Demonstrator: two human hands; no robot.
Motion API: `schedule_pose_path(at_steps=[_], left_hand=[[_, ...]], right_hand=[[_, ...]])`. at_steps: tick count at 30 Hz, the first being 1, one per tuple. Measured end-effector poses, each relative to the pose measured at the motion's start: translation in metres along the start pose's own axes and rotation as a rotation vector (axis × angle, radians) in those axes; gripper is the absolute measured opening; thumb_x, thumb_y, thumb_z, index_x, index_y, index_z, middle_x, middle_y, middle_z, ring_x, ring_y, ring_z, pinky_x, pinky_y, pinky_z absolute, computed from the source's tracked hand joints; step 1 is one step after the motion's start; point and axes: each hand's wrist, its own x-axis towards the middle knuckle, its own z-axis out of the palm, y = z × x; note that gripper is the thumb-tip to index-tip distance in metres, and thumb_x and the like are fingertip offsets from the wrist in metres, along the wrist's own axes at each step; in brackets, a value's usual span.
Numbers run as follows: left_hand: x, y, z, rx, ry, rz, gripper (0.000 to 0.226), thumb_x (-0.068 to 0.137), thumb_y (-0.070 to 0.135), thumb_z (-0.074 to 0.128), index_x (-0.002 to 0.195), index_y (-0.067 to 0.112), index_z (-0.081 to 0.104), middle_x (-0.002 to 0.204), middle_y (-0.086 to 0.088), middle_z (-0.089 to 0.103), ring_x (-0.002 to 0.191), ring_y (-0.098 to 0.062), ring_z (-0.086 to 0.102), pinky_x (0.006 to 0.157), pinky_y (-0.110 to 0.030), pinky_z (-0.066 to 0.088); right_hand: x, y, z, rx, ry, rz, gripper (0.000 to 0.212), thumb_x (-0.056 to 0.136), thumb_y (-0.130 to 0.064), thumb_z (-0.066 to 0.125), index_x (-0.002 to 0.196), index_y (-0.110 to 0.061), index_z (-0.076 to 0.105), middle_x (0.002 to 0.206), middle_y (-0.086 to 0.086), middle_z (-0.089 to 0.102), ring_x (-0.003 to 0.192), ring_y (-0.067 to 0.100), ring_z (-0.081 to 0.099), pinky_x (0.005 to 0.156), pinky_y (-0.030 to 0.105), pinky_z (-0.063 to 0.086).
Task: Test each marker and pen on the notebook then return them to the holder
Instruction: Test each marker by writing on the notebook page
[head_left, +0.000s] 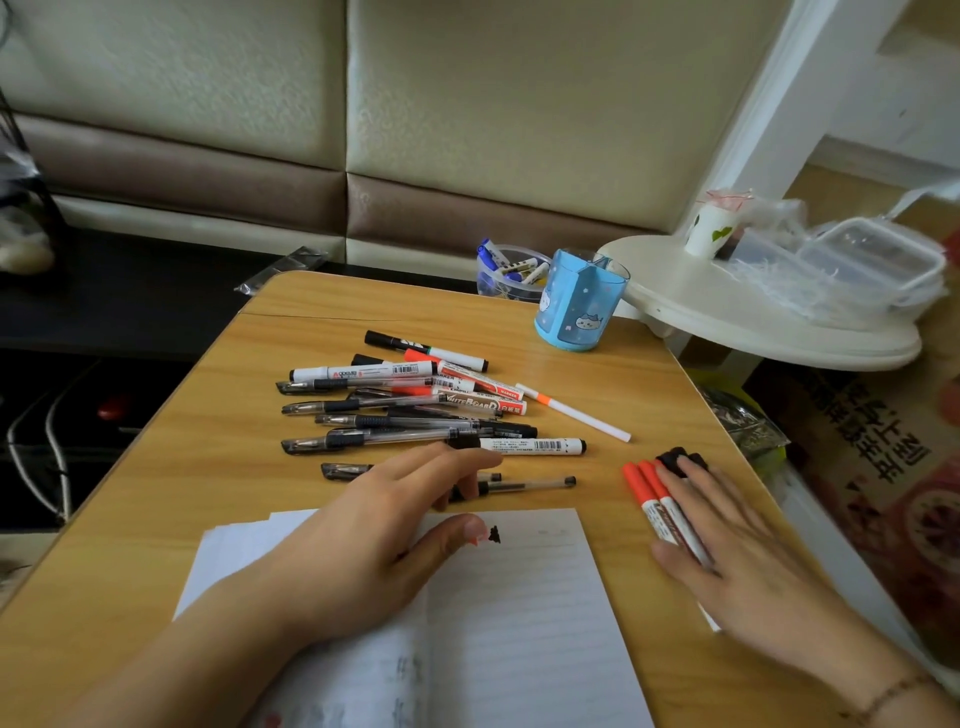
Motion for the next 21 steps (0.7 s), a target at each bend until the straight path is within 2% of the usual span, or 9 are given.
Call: schedule_pose_path(at_steps=[2, 5, 7, 9, 11, 14, 17, 21], left_hand=[[0.001, 0.001, 0.0, 0.012, -0.003, 0.003, 0.043, 0.097, 0.053, 0.038, 0.137, 0.039, 0.043, 0.109, 0.023, 0.052, 0.104, 0.002, 0.052, 0.085, -0.016, 0.043], [0.001, 0.002, -0.002, 0.02, 0.002, 0.017, 0.042, 0.097, 0.05, 0.041, 0.135, 0.034, 0.048, 0.108, 0.022, 0.053, 0.103, 0.002, 0.053, 0.085, -0.018, 0.044], [0.001, 0.002, -0.002, 0.028, 0.006, 0.024, 0.04, 0.098, 0.049, 0.041, 0.131, 0.031, 0.053, 0.11, 0.02, 0.055, 0.104, 0.002, 0.054, 0.086, -0.021, 0.045], [0.001, 0.002, -0.003, 0.052, 0.021, 0.041, 0.037, 0.098, 0.047, 0.042, 0.125, 0.028, 0.059, 0.108, 0.018, 0.057, 0.103, 0.001, 0.054, 0.085, -0.023, 0.045], [0.002, 0.001, -0.002, 0.078, 0.035, 0.057, 0.033, 0.098, 0.043, 0.044, 0.12, 0.026, 0.062, 0.104, 0.017, 0.059, 0.099, -0.001, 0.055, 0.083, -0.026, 0.046], [0.001, -0.001, -0.001, 0.093, 0.048, 0.072, 0.028, 0.098, 0.038, 0.048, 0.116, 0.025, 0.064, 0.101, 0.016, 0.06, 0.096, -0.004, 0.057, 0.081, -0.03, 0.048], [0.002, -0.003, -0.002, 0.101, 0.057, 0.075, 0.024, 0.097, 0.032, 0.051, 0.115, 0.025, 0.065, 0.103, 0.016, 0.061, 0.097, -0.005, 0.057, 0.08, -0.031, 0.049], [0.002, -0.004, -0.003, 0.106, 0.074, 0.083, 0.023, 0.096, 0.029, 0.052, 0.112, 0.021, 0.067, 0.104, 0.014, 0.062, 0.097, -0.007, 0.057, 0.08, -0.03, 0.048]], right_hand=[[-0.003, 0.009, -0.002, -0.063, -0.041, -0.002, 0.084, 0.066, -0.089, -0.005, 0.139, -0.053, -0.027, 0.151, -0.028, -0.032, 0.136, -0.004, -0.036, 0.118, 0.032, -0.007], [-0.001, 0.01, -0.005, -0.114, -0.061, 0.002, 0.098, 0.057, -0.096, -0.009, 0.141, -0.05, -0.027, 0.15, -0.025, -0.035, 0.136, 0.001, -0.038, 0.12, 0.038, -0.009], [0.004, 0.004, -0.01, -0.106, -0.024, -0.003, 0.106, 0.052, -0.1, -0.006, 0.145, -0.049, -0.017, 0.152, -0.024, -0.029, 0.14, 0.004, -0.034, 0.12, 0.042, -0.007], [0.014, -0.007, -0.019, -0.053, 0.048, -0.03, 0.11, 0.053, -0.101, 0.001, 0.149, -0.048, 0.004, 0.157, -0.025, -0.012, 0.145, 0.006, -0.021, 0.121, 0.045, 0.002], [0.031, -0.022, -0.03, 0.042, 0.111, -0.073, 0.096, 0.064, -0.096, 0.019, 0.146, -0.046, 0.026, 0.158, -0.02, 0.009, 0.147, 0.006, -0.001, 0.12, 0.043, 0.015], [0.065, -0.049, -0.042, 0.147, 0.177, -0.145, 0.055, 0.084, -0.063, 0.053, 0.134, -0.041, 0.049, 0.151, -0.015, 0.035, 0.14, 0.007, 0.028, 0.113, 0.035, 0.026], [0.098, -0.079, -0.045, 0.157, 0.219, -0.223, 0.029, 0.089, -0.042, 0.062, 0.118, -0.039, 0.062, 0.141, -0.014, 0.048, 0.134, 0.008, 0.037, 0.111, 0.035, 0.029], [0.126, -0.104, -0.04, 0.094, 0.215, -0.271, 0.019, 0.089, -0.037, 0.065, 0.107, -0.036, 0.069, 0.13, -0.015, 0.055, 0.127, 0.01, 0.039, 0.104, 0.036, 0.035]])
